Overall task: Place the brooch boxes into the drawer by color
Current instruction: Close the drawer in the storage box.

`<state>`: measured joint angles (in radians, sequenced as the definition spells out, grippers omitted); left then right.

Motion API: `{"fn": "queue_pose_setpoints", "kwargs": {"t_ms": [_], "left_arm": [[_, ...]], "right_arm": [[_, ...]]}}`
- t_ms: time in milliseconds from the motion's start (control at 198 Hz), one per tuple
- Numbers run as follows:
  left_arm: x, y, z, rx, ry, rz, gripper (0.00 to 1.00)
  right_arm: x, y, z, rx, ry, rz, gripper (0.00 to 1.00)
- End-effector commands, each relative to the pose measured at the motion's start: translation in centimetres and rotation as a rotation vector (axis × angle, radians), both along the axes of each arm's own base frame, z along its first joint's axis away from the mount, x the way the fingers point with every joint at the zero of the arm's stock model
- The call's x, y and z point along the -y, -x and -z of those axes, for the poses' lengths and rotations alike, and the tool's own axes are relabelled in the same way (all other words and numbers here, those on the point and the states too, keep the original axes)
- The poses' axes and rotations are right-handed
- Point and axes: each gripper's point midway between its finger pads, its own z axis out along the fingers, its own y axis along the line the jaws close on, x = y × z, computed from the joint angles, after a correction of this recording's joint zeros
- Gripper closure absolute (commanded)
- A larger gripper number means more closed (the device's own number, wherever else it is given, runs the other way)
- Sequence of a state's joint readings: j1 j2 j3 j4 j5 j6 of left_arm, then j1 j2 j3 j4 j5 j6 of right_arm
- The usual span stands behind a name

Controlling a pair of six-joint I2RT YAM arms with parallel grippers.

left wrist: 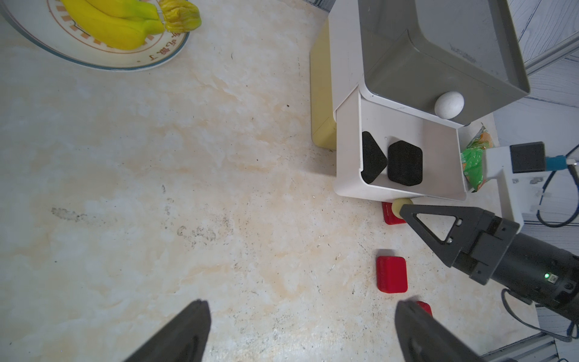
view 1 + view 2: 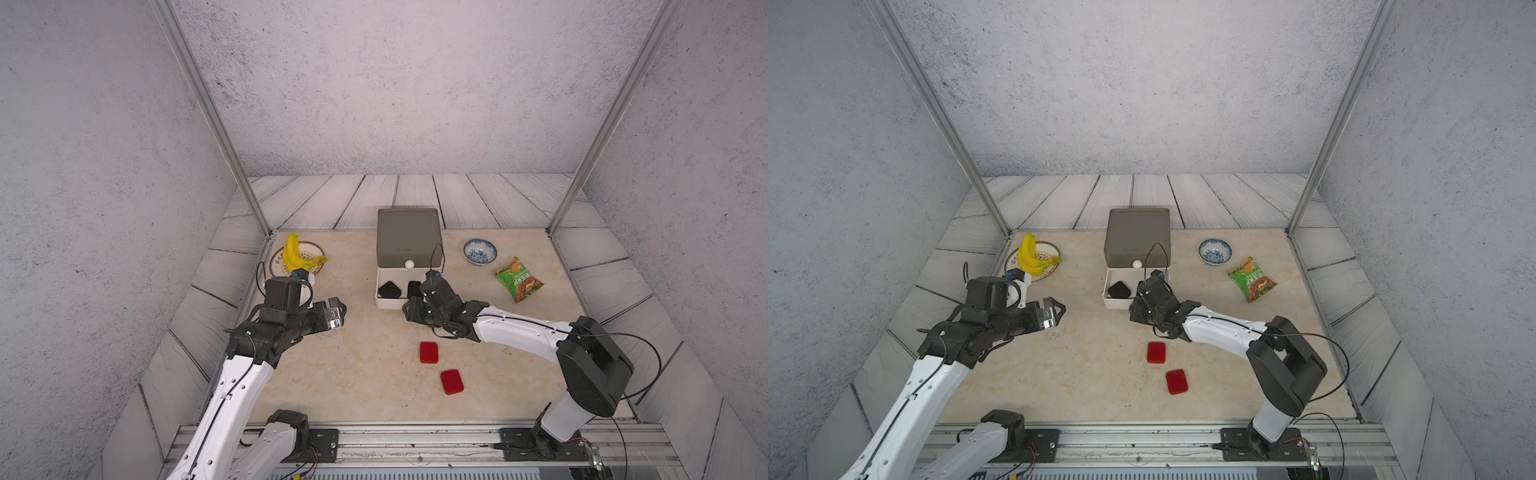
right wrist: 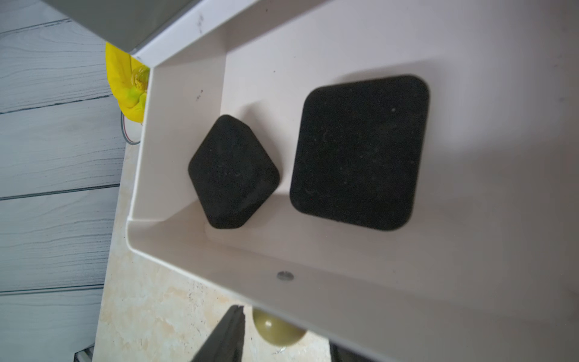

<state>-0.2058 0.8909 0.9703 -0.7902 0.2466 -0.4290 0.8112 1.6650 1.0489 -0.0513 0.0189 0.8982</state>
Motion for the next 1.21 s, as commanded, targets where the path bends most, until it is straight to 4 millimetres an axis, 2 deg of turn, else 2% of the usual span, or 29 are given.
{"fn": "queue_pose_setpoints", "kwargs": {"t_ms": [0,156,358,701,852,923,1114,1200], "left_arm": [[-0.2,0.0,0.1,-0.001,-0.019,0.000,0.02],[-0.3,0.0,0.2,-0.002,-0.027,0.000,0.02],[-0.3,-0.2,0.3,-0.002,-0.032,0.000,0.02],[-0.3,-0.2,0.3,-0.004,-0.032,0.005,0.02],[-0.1,-0.4,0.3,-0.004,-0.025,0.006,0.02],[-0.1,-0.4,0.1,-0.003,-0.023,0.009,0.02],[-0.1,-0.3,-0.1,-0.001,-0.025,0.007,0.02],[0.0,-0.4,-0.2,0.002,-0.020,0.009,0.02]], "right_arm": [[-0.4,-1.0,-0.5,0.023,0.004,0.022,0.57],[0.1,-1.4,-0.3,0.032,0.022,0.049,0.65],[1.2,-1.7,-1.3,0.074,0.047,0.077,0.76],[3.0,-4.6,-3.1,0.138,0.061,0.099,0.77],[2.9,-6.4,-3.1,0.170,0.065,0.096,0.69],[2.5,-6.8,-3.1,0.175,0.066,0.079,0.61],[2.1,-6.6,-3.8,0.182,0.057,0.043,0.41],[2.7,-6.0,-4.3,0.190,0.058,0.040,0.39]]}}
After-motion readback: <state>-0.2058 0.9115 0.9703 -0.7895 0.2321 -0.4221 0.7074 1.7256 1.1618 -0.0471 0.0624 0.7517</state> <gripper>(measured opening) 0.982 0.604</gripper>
